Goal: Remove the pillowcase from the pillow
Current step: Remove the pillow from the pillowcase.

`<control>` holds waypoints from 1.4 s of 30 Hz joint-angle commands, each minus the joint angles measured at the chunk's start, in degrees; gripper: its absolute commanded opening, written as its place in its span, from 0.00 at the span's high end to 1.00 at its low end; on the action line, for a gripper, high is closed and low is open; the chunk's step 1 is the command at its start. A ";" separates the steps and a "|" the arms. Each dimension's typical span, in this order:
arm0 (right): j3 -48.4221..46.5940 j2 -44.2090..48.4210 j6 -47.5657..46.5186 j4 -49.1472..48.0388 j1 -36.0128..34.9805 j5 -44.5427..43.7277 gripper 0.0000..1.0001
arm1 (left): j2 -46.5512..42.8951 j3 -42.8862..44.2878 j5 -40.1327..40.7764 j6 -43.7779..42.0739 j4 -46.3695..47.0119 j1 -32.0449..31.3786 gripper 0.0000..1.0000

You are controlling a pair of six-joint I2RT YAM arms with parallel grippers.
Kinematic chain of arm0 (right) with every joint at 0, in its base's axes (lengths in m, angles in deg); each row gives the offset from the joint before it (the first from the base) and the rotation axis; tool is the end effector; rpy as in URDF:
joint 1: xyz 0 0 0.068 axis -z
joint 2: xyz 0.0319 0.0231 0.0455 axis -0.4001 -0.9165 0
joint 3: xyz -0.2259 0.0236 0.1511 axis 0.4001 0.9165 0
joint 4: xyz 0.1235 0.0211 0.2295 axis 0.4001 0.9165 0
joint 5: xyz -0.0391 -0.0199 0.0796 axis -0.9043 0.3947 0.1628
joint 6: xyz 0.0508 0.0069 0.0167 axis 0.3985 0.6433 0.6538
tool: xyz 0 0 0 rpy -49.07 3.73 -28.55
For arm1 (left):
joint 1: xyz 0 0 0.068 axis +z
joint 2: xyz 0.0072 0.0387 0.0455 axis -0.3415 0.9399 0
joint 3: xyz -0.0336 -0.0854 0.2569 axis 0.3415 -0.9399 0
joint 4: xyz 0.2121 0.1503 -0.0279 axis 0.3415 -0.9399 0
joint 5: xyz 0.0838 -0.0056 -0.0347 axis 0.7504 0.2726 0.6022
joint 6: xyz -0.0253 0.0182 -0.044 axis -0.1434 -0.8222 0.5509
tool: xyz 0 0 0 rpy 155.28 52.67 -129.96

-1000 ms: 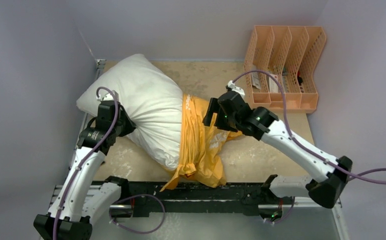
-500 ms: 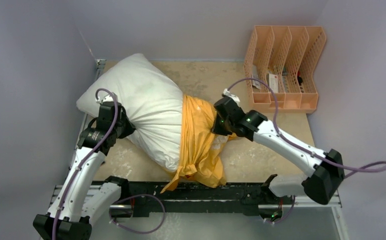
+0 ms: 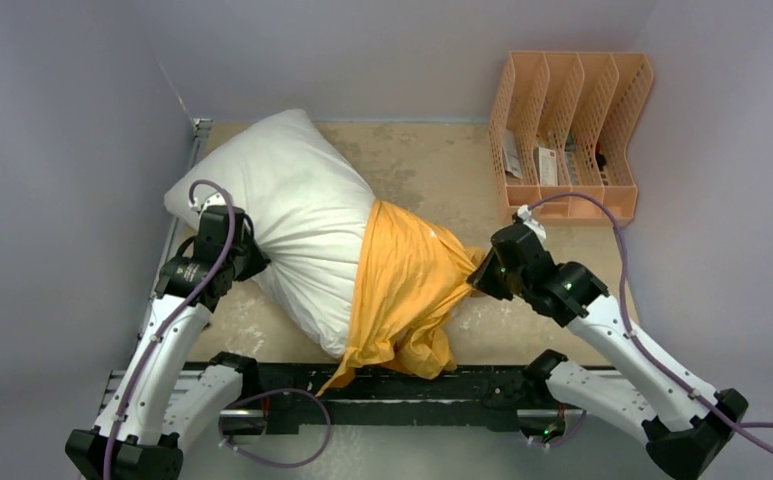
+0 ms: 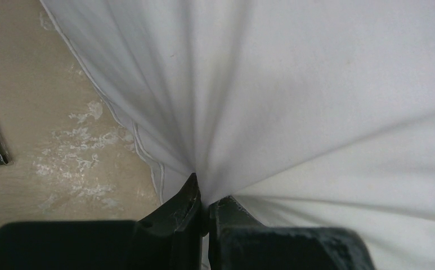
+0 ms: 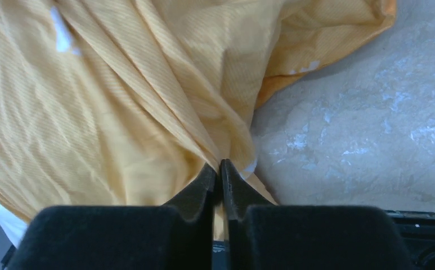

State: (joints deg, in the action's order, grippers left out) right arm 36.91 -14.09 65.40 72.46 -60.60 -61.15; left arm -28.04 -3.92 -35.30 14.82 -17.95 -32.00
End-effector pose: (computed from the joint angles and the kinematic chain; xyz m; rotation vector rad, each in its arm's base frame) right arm 0.1411 0.0966 0.3018 0.5418 2.3072 0.5841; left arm 0.1582 -0.0267 0.3092 -0.6817 2.2787 -0.2135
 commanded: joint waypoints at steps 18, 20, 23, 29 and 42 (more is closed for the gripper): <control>-27.14 -29.51 -18.84 -10.08 1.01 17.34 0.27 | -2.17 1.16 0.29 -0.78 3.71 1.05 1.00; -25.86 -33.00 -19.80 -10.92 0.75 18.52 0.29 | -2.21 1.21 0.29 -0.65 3.69 1.05 1.00; -22.15 -34.33 -19.92 -10.17 0.65 15.28 0.47 | -2.17 1.23 0.55 -0.52 3.53 1.05 1.00; -10.80 -24.45 -14.98 -4.86 2.72 -0.68 1.00 | -1.95 1.15 2.11 -0.34 3.35 1.05 1.00; -3.88 -8.29 -12.04 6.01 12.92 -6.30 1.00 | -2.43 2.34 5.54 0.10 1.85 1.05 1.00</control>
State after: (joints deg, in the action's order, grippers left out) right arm 34.24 -25.26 54.04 69.31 -49.98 -56.88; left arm -29.09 -3.92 -38.07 14.80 -17.03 -32.00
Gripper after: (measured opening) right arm 0.008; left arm 0.030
